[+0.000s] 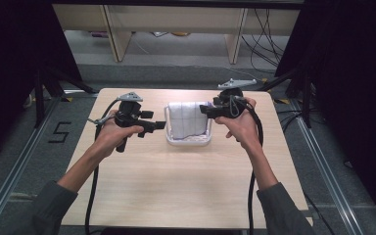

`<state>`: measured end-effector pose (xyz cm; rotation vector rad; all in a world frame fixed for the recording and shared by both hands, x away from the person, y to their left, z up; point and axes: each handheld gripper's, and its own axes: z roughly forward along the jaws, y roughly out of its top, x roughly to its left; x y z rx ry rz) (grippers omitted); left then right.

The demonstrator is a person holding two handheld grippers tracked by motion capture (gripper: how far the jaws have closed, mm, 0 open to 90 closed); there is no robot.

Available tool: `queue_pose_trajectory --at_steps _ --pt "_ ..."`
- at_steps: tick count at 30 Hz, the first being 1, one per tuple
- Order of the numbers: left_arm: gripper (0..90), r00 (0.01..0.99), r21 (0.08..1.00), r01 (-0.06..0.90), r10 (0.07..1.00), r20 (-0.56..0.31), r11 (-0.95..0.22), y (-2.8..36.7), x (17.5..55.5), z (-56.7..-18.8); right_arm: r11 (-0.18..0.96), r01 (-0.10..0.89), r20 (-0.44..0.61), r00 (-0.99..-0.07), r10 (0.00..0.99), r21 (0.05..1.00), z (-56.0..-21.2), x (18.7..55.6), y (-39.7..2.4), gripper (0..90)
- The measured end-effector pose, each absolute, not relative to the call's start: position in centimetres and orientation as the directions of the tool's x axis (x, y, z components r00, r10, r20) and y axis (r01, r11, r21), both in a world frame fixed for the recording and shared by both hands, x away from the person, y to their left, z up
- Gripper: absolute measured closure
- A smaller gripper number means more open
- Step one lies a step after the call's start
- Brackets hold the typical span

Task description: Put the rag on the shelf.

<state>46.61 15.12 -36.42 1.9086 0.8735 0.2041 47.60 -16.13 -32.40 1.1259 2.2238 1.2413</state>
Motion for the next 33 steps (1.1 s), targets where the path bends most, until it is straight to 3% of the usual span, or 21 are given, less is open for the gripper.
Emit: queue_pose_trajectory --at_steps 13,20,21,22,33 --pt "26.2 0.738 0.842 0.480 0.633 -0.235 -0.247 15.5 45.3 -36.9 0.317 0.429 0.050 -0.656 0.754 0.846 -32.8 46.4 -16.1 37.5" --pt "25.1 0.738 0.847 0.479 0.629 -0.246 -0.231 15.7 44.7 -37.2 0.306 0.458 0.070 -0.638 0.767 0.834 -33.2 45.7 -16.2 35.1" --pt "25.0 0.741 0.848 0.477 0.626 -0.244 -0.233 15.8 44.6 -37.2 0.322 0.427 0.038 -0.648 0.761 0.845 -33.3 45.8 -16.3 35.1" --pt "25.0 0.737 0.849 0.476 0.631 -0.243 -0.229 15.7 44.4 -37.3 0.306 0.458 0.070 -0.639 0.766 0.834 -33.3 45.6 -16.2 35.0" --pt "24.8 0.750 0.862 0.446 0.627 -0.213 -0.240 15.4 43.0 -37.8 0.319 0.437 0.056 -0.657 0.751 0.841 -34.3 44.4 -16.3 34.6"
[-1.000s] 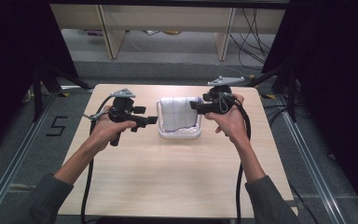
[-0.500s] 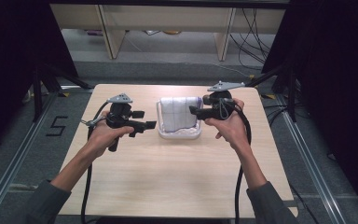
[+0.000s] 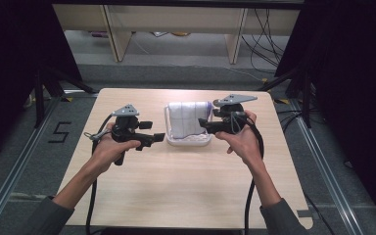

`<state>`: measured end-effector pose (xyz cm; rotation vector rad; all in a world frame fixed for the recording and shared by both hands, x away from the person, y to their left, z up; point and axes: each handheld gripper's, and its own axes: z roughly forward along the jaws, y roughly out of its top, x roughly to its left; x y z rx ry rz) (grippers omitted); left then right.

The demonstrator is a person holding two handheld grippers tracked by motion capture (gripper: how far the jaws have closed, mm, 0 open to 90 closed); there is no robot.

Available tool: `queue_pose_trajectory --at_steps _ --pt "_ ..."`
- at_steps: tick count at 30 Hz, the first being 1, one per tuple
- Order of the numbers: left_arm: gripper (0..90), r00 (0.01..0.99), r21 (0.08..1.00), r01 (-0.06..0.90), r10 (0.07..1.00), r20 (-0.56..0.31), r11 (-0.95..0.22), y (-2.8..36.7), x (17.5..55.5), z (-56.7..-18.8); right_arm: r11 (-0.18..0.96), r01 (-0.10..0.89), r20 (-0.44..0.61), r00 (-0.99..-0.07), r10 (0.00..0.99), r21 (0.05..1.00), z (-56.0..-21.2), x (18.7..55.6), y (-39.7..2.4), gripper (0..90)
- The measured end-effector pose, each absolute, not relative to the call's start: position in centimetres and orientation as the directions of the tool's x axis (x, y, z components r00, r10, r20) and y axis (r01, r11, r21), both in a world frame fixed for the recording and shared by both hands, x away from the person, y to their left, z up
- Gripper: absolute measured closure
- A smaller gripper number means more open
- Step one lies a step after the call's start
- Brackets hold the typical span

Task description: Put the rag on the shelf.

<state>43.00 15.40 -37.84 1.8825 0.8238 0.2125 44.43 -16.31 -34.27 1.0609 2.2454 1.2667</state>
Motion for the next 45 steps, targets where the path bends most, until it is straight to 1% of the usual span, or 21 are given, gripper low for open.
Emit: queue_pose_trajectory --at_steps 3,4,5,8,9,10,13,14,15,19,21,26,27,28,29,32,33,34,37,40,45 --pt "24.8 0.754 0.859 0.452 0.618 -0.225 -0.239 15.4 42.7 -38.1 0.309 0.427 0.060 -0.661 0.748 0.850 -34.6 44.1 -16.2 34.6" --pt "24.8 0.755 0.859 0.450 0.617 -0.220 -0.244 15.5 42.6 -38.2 0.309 0.447 0.074 -0.657 0.750 0.839 -34.6 43.9 -16.2 34.5" --pt "24.8 0.756 0.859 0.451 0.615 -0.224 -0.243 15.5 42.5 -38.2 0.323 0.420 0.049 -0.669 0.741 0.848 -34.8 44.0 -16.3 34.4" --pt "24.8 0.762 0.858 0.450 0.606 -0.225 -0.247 15.6 42.2 -38.5 0.300 0.456 0.087 -0.655 0.751 0.838 -35.0 43.6 -16.2 34.2" --pt "24.8 0.758 0.861 0.447 0.613 -0.222 -0.241 15.6 42.1 -38.6 0.314 0.421 0.056 -0.668 0.742 0.851 -35.2 43.8 -16.4 34.2" --pt "24.8 0.762 0.856 0.453 0.606 -0.227 -0.249 15.7 42.0 -38.6 0.300 0.441 0.084 -0.665 0.742 0.846 -35.4 43.6 -16.3 34.1" --pt "24.8 0.763 0.859 0.450 0.605 -0.227 -0.245 15.7 41.7 -38.9 0.288 0.448 0.099 -0.664 0.741 0.847 -35.8 43.3 -16.2 34.0" --pt "24.8 0.767 0.857 0.450 0.600 -0.227 -0.251 15.8 41.6 -39.0 0.310 0.425 0.068 -0.673 0.736 0.850 -35.8 43.4 -16.4 33.9" --pt "24.8 0.765 0.858 0.450 0.602 -0.227 -0.248 15.8 41.5 -39.2 0.287 0.445 0.099 -0.665 0.740 0.848 -36.0 43.2 -16.2 33.9" --pt "24.6 0.770 0.859 0.451 0.593 -0.236 -0.243 15.9 41.1 -39.8 0.292 0.444 0.100 -0.672 0.734 0.847 -36.4 42.9 -16.2 33.7" --pt "24.6 0.766 0.855 0.456 0.598 -0.236 -0.247 16.0 40.9 -40.0 0.282 0.457 0.124 -0.676 0.727 0.844 -36.7 42.7 -16.1 33.6" --pt "24.3 0.769 0.854 0.455 0.594 -0.235 -0.252 16.1 40.4 -40.5 0.277 0.452 0.124 -0.677 0.725 0.848 -37.5 42.2 -16.0 33.3" --pt "24.3 0.770 0.855 0.454 0.594 -0.233 -0.253 16.1 40.3 -40.7 0.295 0.424 0.104 -0.701 0.706 0.856 -37.8 42.4 -16.0 33.1" --pt "24.2 0.776 0.853 0.454 0.585 -0.235 -0.259 16.1 40.1 -40.9 0.273 0.464 0.143 -0.682 0.718 0.843 -37.8 42.0 -15.8 33.0" --pt "24.1 0.777 0.853 0.450 0.587 -0.229 -0.263 16.1 40.1 -41.0 0.280 0.467 0.141 -0.682 0.717 0.838 -38.0 41.9 -15.8 33.0" --pt "23.8 0.776 0.848 0.453 0.589 -0.225 -0.273 16.2 39.5 -41.4 0.283 0.466 0.137 -0.683 0.718 0.838 -38.3 41.7 -15.8 32.9" --pt "23.7 0.776 0.851 0.451 0.590 -0.224 -0.269 16.3 39.4 -41.7 0.299 0.445 0.115 -0.695 0.710 0.844 -38.3 41.8 -15.9 32.9" --pt "23.7 0.780 0.850 0.450 0.585 -0.224 -0.275 16.4 39.3 -41.9 0.273 0.471 0.153 -0.685 0.712 0.839 -38.5 41.6 -15.8 32.9" --pt "22.9 0.780 0.846 0.451 0.586 -0.220 -0.283 16.6 39.0 -42.6 0.290 0.464 0.143 -0.697 0.703 0.837 -39.0 41.5 -15.8 32.7" --pt "22.0 0.775 0.837 0.463 0.591 -0.224 -0.291 16.9 38.7 -43.3 0.285 0.491 0.168 -0.691 0.703 0.824 -39.6 41.1 -15.8 32.7" --pt "20.8 0.773 0.827 0.465 0.600 -0.207 -0.315 17.4 38.0 -44.7 0.319 0.484 0.145 -0.703 0.696 0.815 -41.1 41.1 -15.8 32.7"
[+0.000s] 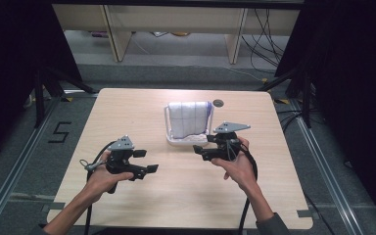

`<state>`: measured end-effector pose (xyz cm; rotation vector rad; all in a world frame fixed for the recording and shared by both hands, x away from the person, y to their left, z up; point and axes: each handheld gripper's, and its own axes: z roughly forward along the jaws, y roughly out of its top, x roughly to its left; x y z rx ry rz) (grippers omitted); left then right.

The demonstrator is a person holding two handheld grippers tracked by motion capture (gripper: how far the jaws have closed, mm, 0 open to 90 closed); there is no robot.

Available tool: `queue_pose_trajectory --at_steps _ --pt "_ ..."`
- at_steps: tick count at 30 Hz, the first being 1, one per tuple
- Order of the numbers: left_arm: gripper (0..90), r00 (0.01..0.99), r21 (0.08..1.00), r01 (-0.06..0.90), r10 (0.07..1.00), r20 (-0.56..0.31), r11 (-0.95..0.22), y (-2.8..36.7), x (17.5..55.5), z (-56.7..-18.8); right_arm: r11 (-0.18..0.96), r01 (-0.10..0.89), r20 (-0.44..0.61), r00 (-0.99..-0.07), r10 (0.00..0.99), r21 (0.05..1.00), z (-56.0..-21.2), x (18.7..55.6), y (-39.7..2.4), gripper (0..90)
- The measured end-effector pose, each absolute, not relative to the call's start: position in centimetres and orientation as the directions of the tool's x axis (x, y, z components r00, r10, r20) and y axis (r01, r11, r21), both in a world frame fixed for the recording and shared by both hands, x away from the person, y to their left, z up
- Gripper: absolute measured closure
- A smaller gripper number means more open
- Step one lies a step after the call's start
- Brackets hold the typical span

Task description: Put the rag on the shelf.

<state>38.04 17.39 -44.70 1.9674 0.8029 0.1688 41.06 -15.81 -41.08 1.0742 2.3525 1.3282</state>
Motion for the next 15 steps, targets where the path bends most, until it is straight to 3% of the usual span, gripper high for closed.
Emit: queue_pose_trajectory --at_steps 7,8,15 --pt "20.0 0.760 0.814 0.485 0.615 -0.211 -0.320 17.8 37.4 -46.5 0.342 0.523 0.159 -0.696 0.700 0.781 -42.4 40.6 -15.3 32.4" --pt "19.9 0.758 0.813 0.484 0.620 -0.203 -0.325 17.8 37.2 -46.6 0.364 0.485 0.115 -0.710 0.694 0.795 -42.6 40.7 -15.3 32.2" --pt "19.7 0.762 0.811 0.485 0.613 -0.210 -0.326 18.3 35.9 -47.8 0.370 0.498 0.135 -0.719 0.682 0.784 -43.3 39.6 -15.0 32.1"
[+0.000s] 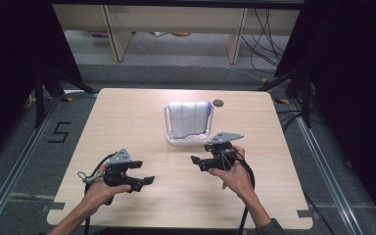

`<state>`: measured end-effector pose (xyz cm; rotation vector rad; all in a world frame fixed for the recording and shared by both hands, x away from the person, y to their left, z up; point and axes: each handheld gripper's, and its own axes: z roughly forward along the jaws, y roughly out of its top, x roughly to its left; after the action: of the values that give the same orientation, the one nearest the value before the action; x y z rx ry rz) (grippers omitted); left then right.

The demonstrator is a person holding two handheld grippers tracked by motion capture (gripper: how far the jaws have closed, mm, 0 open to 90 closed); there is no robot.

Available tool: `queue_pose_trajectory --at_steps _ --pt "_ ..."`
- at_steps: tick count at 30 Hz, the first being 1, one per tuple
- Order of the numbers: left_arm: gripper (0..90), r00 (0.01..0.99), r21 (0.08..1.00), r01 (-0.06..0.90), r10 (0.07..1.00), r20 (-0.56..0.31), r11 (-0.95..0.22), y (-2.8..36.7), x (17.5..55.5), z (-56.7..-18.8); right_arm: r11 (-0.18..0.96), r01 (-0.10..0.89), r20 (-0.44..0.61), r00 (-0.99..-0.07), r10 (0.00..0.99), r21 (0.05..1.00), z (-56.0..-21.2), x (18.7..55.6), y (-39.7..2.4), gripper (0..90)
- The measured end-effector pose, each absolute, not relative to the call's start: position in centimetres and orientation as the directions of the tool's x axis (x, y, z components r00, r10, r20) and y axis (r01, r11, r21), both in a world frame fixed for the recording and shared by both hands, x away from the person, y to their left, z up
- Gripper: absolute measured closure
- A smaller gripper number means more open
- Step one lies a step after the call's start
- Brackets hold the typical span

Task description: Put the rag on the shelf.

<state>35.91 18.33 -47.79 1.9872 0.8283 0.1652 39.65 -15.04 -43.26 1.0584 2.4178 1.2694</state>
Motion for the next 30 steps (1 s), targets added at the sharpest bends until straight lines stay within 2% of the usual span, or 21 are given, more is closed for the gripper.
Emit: queue_pose_trajectory --at_steps 8,19,26,30 --pt "19.6 0.755 0.812 0.485 0.624 -0.202 -0.324 18.9 34.6 -48.5 0.410 0.507 0.101 -0.712 0.695 0.758 -44.5 38.2 -15.1 31.9" --pt "19.7 0.754 0.799 0.495 0.626 -0.200 -0.341 19.5 33.8 -49.8 0.429 0.517 0.106 -0.720 0.686 0.740 -45.9 36.6 -15.1 31.5" --pt "19.7 0.767 0.796 0.488 0.612 -0.196 -0.357 19.5 32.8 -50.1 0.446 0.507 0.097 -0.733 0.673 0.738 -47.2 35.5 -15.2 27.1" --pt "19.6 0.763 0.795 0.489 0.618 -0.191 -0.358 19.6 32.1 -50.2 0.452 0.526 0.105 -0.727 0.678 0.720 -47.5 34.5 -15.5 21.5"
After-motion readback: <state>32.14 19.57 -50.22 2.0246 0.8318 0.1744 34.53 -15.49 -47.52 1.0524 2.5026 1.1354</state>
